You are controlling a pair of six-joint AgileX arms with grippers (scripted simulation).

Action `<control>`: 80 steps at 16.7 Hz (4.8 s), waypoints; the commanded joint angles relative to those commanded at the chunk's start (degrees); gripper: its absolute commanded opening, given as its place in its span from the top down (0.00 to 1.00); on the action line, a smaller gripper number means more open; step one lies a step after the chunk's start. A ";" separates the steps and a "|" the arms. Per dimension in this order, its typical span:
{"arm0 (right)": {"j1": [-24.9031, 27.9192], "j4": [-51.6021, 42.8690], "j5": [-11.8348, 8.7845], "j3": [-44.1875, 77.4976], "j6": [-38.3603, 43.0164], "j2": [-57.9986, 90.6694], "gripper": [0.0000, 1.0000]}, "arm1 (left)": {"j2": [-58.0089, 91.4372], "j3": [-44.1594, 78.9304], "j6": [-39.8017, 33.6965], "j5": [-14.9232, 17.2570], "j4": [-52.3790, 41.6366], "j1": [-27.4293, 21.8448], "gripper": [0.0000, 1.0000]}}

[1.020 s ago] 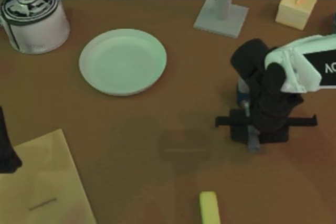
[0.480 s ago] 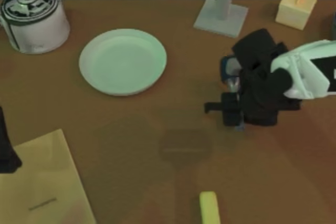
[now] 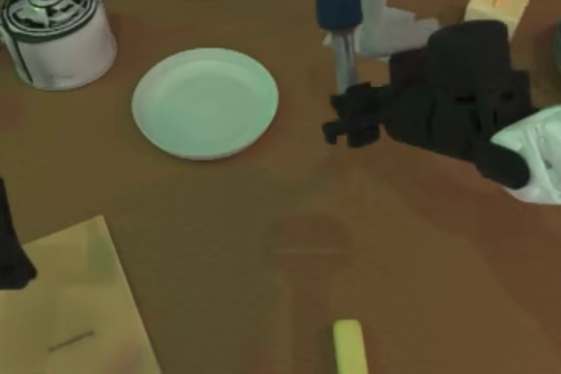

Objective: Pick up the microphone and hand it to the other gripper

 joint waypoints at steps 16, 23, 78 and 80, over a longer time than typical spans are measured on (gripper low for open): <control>0.46 29.13 -6.35 -8.60 -10.52 -10.09 1.00 | 0.00 0.00 0.00 0.00 0.00 0.00 0.00; 7.71 33.34 0.38 -11.42 -9.12 -11.91 1.00 | 0.00 0.00 0.00 0.00 0.00 0.00 0.00; 7.71 33.35 0.39 -11.42 -9.12 -11.91 1.00 | 89.18 55.50 0.75 23.30 31.98 -32.12 0.30; 7.71 33.35 0.39 -11.42 -9.12 -11.91 1.00 | 89.18 55.50 0.75 23.30 31.98 -32.12 0.45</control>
